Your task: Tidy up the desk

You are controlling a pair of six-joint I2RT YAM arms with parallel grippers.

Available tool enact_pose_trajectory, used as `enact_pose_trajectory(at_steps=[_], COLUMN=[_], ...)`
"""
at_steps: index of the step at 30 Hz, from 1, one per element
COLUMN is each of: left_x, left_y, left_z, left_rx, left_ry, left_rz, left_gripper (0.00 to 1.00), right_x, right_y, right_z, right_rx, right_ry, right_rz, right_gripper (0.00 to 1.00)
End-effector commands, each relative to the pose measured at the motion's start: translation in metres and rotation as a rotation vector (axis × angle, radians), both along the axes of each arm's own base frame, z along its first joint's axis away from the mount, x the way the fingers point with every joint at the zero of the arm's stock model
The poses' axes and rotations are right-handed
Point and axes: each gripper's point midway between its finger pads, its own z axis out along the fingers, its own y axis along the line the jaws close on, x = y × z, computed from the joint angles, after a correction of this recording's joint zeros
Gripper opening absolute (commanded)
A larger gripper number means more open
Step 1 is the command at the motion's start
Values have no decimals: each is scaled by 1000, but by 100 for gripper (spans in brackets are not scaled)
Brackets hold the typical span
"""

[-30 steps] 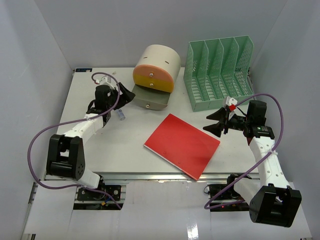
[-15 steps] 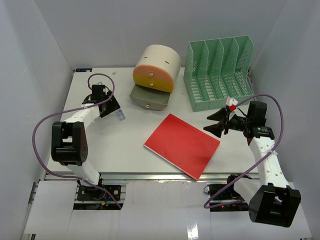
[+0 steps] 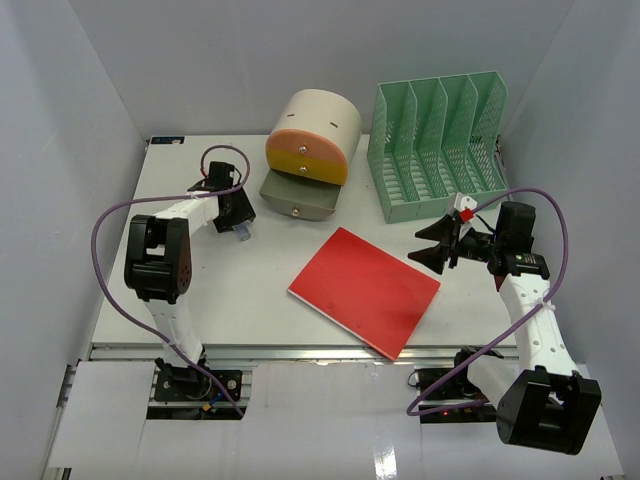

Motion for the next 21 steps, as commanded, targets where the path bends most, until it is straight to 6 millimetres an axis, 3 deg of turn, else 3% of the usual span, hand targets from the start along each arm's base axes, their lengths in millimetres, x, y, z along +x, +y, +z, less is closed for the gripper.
enact_pose_trajectory(at_steps=[1,9,12,14,18,21], left_x=[-1,-11,-11,-11,-15,-19], left_y=[2,6,7,9,11,5], left_z=[-2,-11,-7,3,24,54], left_rx=[2,23,28,41,68,78], left_ry=[22,48,39,14,-53,-151], left_rz=[39,46,35,34,-26,-105], left_gripper=[69,49,34,24,15,8], right_x=[2,2,3,3,3,3], right_y=[-2,-2,-3,-2,-3,-3], right_z=[2,1,0,-1,-1,0], right_rx=[11,17,18,20,22,22], right_ry=[-10,-1,2,6,5,2], right_rz=[-3,-1,-6,-4,-4,-6], right_gripper=[64,64,64,64,64,64])
